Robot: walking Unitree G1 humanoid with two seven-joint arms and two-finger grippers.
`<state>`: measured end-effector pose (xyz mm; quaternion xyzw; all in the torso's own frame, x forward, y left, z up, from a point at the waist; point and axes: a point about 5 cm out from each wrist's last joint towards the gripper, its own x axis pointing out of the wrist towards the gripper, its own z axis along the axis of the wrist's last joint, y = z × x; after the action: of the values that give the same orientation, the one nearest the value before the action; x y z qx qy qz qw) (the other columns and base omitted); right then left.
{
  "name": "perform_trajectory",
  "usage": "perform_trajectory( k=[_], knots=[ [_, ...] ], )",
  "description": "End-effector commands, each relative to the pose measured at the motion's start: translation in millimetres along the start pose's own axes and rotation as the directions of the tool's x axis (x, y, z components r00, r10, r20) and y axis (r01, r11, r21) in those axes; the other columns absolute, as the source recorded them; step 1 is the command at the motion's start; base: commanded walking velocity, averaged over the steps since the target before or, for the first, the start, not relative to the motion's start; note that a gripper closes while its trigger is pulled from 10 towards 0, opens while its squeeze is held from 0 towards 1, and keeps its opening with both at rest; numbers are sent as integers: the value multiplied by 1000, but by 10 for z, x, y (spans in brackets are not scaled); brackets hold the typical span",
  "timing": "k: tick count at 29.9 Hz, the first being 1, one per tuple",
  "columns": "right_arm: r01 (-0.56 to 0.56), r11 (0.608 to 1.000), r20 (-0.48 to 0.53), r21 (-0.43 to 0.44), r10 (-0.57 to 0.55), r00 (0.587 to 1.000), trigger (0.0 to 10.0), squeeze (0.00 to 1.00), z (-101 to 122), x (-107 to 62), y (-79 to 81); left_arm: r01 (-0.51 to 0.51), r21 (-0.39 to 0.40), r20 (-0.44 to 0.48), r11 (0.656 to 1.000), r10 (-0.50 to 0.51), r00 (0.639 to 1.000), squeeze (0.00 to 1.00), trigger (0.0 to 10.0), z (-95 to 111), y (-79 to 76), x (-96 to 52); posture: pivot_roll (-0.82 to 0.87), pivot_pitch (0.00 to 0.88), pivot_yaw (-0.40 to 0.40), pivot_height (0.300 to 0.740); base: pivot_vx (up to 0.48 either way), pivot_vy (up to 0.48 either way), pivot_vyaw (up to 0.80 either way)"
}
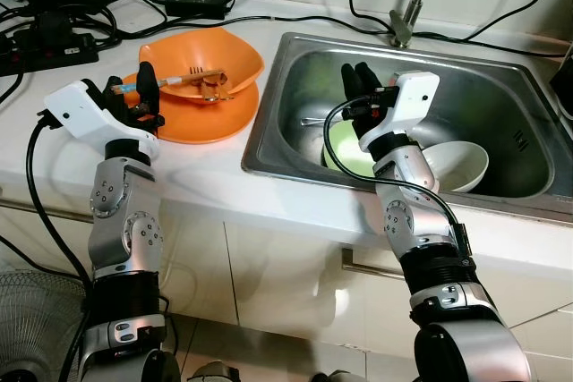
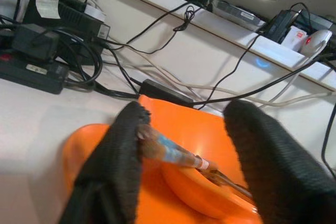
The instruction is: Kitchen organization
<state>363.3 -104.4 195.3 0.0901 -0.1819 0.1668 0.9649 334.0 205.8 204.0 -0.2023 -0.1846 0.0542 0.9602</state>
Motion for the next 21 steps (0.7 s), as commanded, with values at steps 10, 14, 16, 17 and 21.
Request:
perform_trajectory(
  k=[10, 14, 16, 17, 21],
  knots=[
    [7, 1000, -7, -1, -7, 1000, 10000, 0, -46, -52, -22, 12, -27, 7, 1000, -12, 1000, 0, 0, 16, -50, 20, 14, 0, -12, 740, 0, 0, 0],
    [9, 1000, -8, -2, -9, 1000, 10000, 0, -47, -52, -27, 2, -39, 8, 999, -2, 1000, 0, 0, 19, -40, 18, 14, 0, -12, 740, 0, 0, 0],
    [8, 1000, -8, -2, -8, 1000, 10000, 0, -44, -47, -26, -4, -47, 6, 999, 4, 1000, 0, 0, 13, -35, 17, 12, 0, -14, 740, 0, 0, 0],
    [8, 1000, -7, -3, -8, 1000, 10000, 0, -41, -45, -26, -6, -53, 4, 999, 6, 1000, 0, 0, 7, -37, 16, 12, 0, -15, 740, 0, 0, 0],
    [7, 1000, -6, -5, -7, 1000, 10000, 0, -36, -43, -31, -12, -69, -2, 998, 12, 1000, 0, 0, -14, -40, 16, 10, 0, -14, 740, 0, 0, 0]
  ],
)
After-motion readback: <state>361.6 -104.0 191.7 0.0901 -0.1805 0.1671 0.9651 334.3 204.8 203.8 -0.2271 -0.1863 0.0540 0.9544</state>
